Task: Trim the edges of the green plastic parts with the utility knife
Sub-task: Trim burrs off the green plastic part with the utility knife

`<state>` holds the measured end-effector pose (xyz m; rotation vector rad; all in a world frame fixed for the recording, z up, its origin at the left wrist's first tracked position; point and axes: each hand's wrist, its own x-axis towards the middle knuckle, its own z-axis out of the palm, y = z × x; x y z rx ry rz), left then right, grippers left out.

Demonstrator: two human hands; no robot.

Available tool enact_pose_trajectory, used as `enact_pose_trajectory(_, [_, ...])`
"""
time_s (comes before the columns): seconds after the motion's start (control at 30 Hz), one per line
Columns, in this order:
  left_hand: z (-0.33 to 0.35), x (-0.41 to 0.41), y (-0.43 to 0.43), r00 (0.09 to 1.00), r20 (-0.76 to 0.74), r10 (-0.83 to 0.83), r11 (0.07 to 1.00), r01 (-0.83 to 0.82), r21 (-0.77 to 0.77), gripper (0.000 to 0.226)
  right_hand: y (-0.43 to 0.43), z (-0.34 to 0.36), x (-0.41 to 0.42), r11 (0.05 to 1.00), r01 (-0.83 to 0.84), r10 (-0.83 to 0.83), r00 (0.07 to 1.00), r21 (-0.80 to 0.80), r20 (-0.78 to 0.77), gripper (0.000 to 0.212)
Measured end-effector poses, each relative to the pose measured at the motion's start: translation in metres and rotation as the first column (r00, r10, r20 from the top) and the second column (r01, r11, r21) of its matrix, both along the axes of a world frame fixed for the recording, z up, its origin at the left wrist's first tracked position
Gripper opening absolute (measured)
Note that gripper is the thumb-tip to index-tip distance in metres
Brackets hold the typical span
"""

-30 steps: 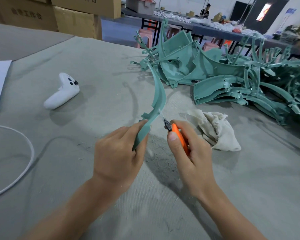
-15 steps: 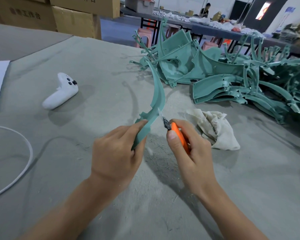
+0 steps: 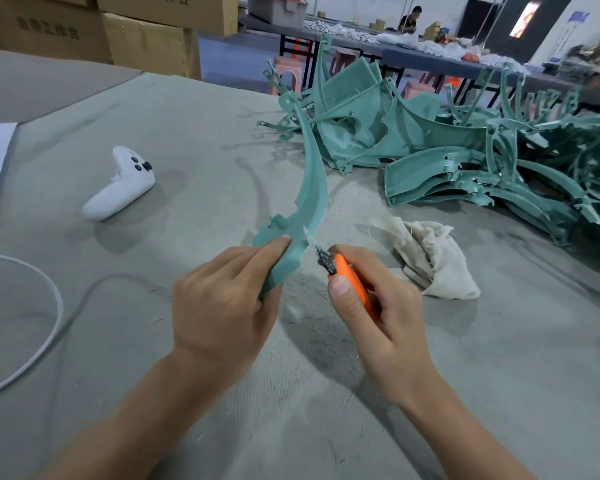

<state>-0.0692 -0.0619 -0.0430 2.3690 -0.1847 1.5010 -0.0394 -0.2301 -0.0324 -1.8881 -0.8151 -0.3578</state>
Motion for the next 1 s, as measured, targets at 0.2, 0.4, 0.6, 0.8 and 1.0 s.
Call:
enact_pose_trajectory(0.2, [0.005, -0.001, -0.008, 0.998, -0.052, 0.021, 0.994, -0.027, -0.11, 0.026, 0.006, -0.002, -0.002, 1.0, -0.007, 0.007, 1.0, 0.027, -0.003, 0.022])
enact_pose_trajectory(0.4, [0.013, -0.004, -0.02, 0.999, -0.042, -0.013, 0.981, 0.005, -0.196, 0.029, 0.011, -0.002, -0.002, 0.997, 0.081, -0.081, 0.997, -0.005, 0.011, 0.023])
enact_pose_trajectory(0.6, [0.014, -0.005, -0.023, 0.996, -0.061, 0.062, 0.979, -0.073, -0.19, 0.034, 0.01, -0.003, 0.001, 0.99, 0.14, -0.137, 0.987, 0.025, -0.084, 0.026])
enact_pose_trajectory(0.8, [0.014, -0.004, -0.022, 0.99, -0.131, -0.048, 0.96, 0.009, -0.279, 0.028, 0.012, 0.0, -0.005, 1.0, 0.026, -0.026, 0.999, -0.003, -0.024, 0.023])
enact_pose_trajectory(1.0, [0.014, -0.001, -0.02, 0.983, -0.14, -0.118, 0.946, 0.069, -0.316, 0.027, 0.011, 0.001, -0.004, 1.0, 0.021, -0.021, 0.997, -0.007, -0.072, 0.026])
